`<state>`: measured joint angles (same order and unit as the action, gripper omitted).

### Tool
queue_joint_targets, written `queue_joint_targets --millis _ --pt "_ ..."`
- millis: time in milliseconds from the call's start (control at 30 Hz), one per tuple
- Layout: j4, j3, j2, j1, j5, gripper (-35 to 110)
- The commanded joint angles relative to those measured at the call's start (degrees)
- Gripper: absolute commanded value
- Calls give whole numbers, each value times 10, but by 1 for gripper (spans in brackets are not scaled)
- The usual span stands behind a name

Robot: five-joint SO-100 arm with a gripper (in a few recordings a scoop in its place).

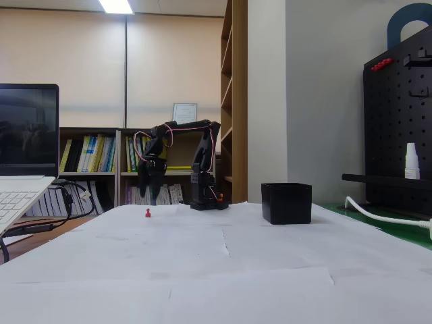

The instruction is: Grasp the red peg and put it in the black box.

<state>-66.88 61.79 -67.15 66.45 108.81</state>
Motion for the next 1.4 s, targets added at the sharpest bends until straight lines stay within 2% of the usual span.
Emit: queue_joint_targets --millis 0,633,933,1367 --pt "-6 47 -7 12 9 20" --pt "21 59 -51 45 28 20" --pt "33 58 -83 10 4 20" --pt "42 62 -141 6 52 20"
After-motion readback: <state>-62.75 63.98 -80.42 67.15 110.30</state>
